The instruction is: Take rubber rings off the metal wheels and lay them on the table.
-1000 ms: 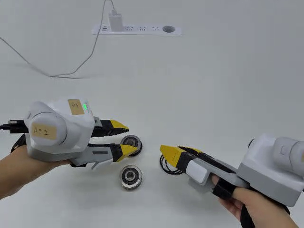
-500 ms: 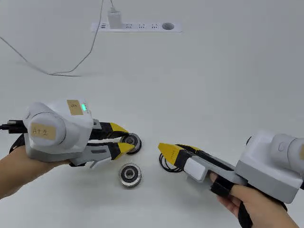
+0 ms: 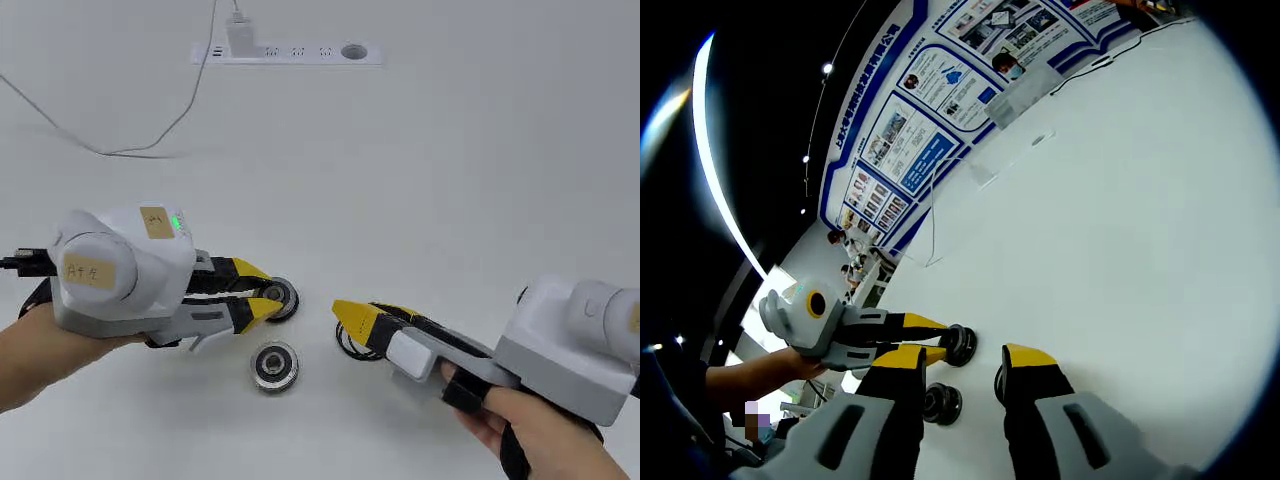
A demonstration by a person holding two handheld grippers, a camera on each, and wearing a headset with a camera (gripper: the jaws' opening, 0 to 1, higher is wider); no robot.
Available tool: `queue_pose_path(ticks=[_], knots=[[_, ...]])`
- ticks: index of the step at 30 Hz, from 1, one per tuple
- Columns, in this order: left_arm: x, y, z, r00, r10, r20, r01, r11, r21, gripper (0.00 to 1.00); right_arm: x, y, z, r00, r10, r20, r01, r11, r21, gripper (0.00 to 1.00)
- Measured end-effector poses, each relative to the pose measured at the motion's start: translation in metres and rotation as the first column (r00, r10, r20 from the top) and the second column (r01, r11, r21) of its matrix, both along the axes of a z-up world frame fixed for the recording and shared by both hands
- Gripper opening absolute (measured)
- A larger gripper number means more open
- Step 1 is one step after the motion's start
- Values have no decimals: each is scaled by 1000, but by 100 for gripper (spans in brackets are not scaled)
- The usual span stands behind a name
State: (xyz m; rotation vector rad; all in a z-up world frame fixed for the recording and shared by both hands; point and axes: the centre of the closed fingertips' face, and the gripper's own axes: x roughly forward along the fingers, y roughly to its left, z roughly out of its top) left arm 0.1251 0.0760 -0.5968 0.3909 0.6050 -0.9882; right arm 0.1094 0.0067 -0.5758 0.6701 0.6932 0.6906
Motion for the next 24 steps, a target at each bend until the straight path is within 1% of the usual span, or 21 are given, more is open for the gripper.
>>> queue_pose_path(ticks=[4,9,11,13,14,18,20,22,24], knots=[[0,0,0,1000,-4,-4,4,1000,4,14,0,0,0,1000,-3,-3,3,1000,4,31],[0,0,-1,1000,-11,1,11,1000,8,14,0,3,1,1000,-2,-6,2,1000,14,31],[0,0,-1,1000,-18,7,18,1000,9,14,0,6,1,1000,3,-7,-3,1000,21,31],[-1,0,-1,999,-28,27,28,1000,11,14,0,12,1,1000,11,-11,-10,999,36,32],[-1,0,-1,999,-23,28,23,1000,7,13,0,16,2,1000,18,-11,-17,999,44,33],[0,1,-1,999,-28,37,28,999,17,13,1,28,2,999,40,-14,-39,998,52,41],[0,1,-1,999,-30,38,30,999,16,13,2,36,2,998,50,-24,-48,997,58,47],[0,1,-1,999,-33,40,32,999,15,13,2,45,1,996,79,-48,-76,995,60,54],[0,1,-2,999,-34,41,34,999,15,13,6,52,3,996,83,-45,-80,995,67,56]])
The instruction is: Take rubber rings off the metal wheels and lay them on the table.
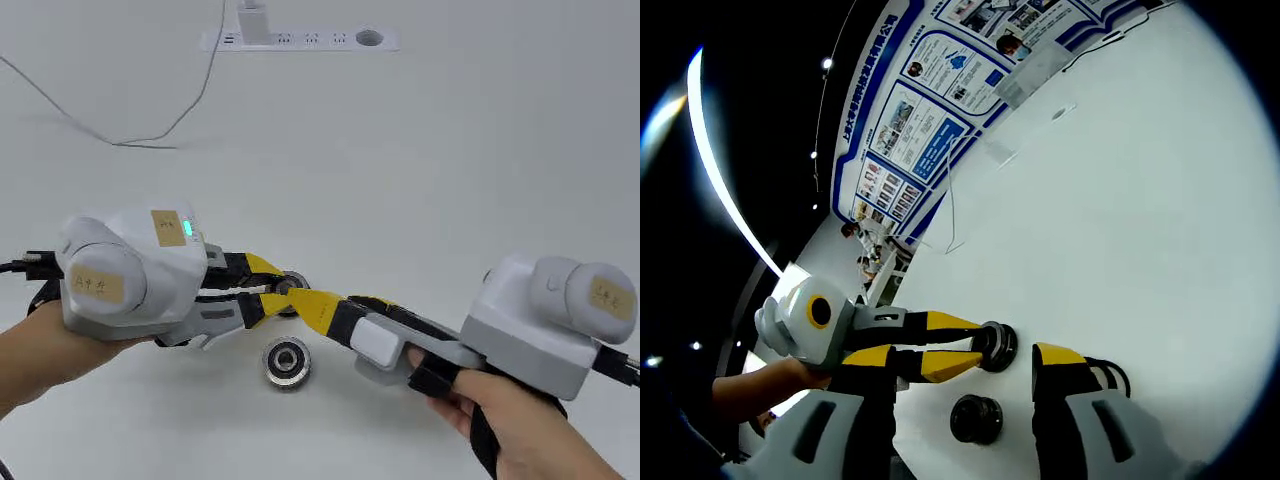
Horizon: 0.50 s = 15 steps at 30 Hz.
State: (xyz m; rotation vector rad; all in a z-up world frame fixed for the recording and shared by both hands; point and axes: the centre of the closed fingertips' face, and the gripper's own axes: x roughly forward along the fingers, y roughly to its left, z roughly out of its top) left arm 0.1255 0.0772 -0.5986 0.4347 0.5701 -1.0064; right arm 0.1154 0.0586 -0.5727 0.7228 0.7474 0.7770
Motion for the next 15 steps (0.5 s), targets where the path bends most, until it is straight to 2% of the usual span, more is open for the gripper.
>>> queue_pose_path(ticks=[4,15], knots=[[1,1,-2,1000,-4,2,4,1000,1,13,5,11,3,1000,14,-20,-13,1000,17,59],[2,3,-5,1000,-22,5,22,1000,2,13,3,21,-9,994,36,-99,-34,999,15,61]])
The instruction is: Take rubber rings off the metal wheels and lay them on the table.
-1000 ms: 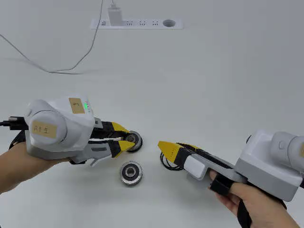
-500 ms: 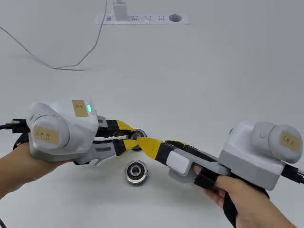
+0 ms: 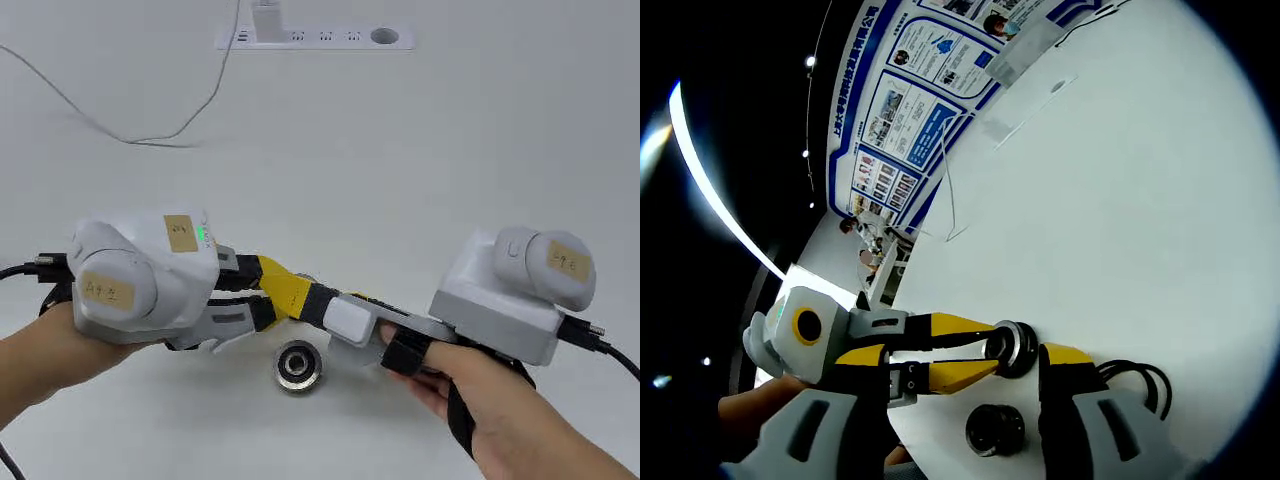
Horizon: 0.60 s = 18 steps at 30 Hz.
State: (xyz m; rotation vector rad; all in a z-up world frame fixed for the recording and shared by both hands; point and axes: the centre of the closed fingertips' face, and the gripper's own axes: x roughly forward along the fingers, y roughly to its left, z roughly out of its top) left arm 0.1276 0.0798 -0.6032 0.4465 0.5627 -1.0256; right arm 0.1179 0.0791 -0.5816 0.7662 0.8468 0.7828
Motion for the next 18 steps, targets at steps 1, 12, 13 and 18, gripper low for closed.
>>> queue_pose_path(ticks=[1,12,13,18], knots=[[0,0,0,1000,-6,1,6,1000,1,13,0,0,-1,1000,-1,-5,1,1000,-4,62],[-1,-1,-1,999,-32,13,32,999,11,13,-2,4,-3,998,3,-69,-2,1000,22,61],[-1,-1,-1,999,-33,13,33,999,12,13,-1,4,-4,998,-1,-70,2,1000,20,61],[-3,-3,2,999,-33,14,32,999,12,13,-1,2,-4,996,-2,-84,4,999,33,61]])
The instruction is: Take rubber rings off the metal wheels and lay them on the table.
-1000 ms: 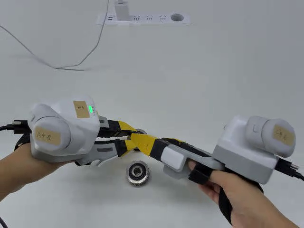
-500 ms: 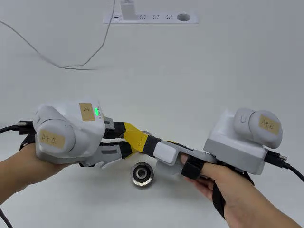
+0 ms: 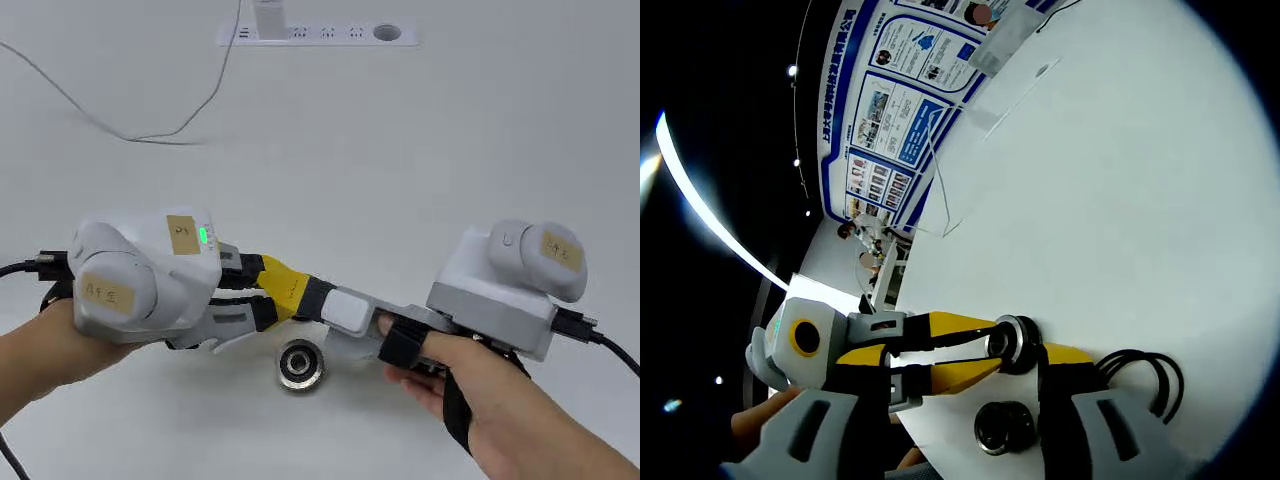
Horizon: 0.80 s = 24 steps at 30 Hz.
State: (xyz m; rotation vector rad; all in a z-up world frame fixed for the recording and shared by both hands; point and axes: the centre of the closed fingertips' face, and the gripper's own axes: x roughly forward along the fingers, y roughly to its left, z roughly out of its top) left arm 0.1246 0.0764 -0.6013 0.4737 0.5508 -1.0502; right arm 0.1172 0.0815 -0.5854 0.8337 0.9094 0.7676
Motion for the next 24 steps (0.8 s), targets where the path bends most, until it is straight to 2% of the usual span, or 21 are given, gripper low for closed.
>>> queue_pose_path(ticks=[2,10,24], knots=[[-1,-1,1,1000,0,1,0,1000,0,13,-1,0,2,1000,2,-1,-2,1000,15,57],[-3,-3,4,1000,0,0,0,1000,-2,13,-4,-1,1,1000,23,-12,-22,999,43,55],[2,2,-1,1000,2,-2,-2,1000,-3,13,-3,-6,0,1000,1,-6,-1,999,44,49]])
